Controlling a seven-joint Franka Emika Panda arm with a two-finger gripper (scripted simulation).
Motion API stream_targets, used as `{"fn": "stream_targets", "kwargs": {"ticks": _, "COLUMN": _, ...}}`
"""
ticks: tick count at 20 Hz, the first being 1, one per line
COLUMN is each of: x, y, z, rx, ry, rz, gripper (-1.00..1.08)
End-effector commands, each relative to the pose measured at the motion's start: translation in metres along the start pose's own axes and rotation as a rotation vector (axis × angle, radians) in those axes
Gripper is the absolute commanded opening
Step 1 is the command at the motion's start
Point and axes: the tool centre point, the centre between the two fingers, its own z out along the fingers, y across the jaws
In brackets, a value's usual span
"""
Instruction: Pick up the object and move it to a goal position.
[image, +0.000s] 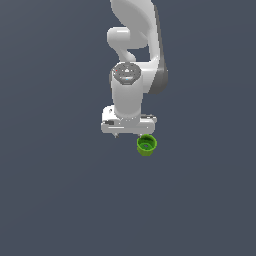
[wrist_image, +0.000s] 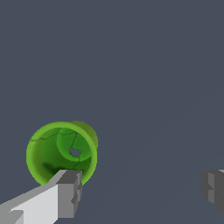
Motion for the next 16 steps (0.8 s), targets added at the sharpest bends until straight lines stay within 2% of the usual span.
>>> {"fn": "stream_targets", "kwargs": {"ticks": 1, "x": 0.0, "y": 0.0, "z": 0.0, "rx": 0.0, "ry": 0.0, "rz": 0.0, "gripper": 0.28}}
{"fn": "stream_targets", "kwargs": {"ticks": 9, "x": 0.0048, "y": 0.0061, "z": -0.0003, "rx": -0.01, "ry": 0.01, "rz": 0.012, "gripper": 0.28}}
{"fn": "stream_targets", "kwargs": {"ticks": 16, "x": 0.005, "y": 0.0006, "z": 0.0028, "rx": -0.019, "ry": 0.017, "rz": 0.022, "gripper": 0.28}}
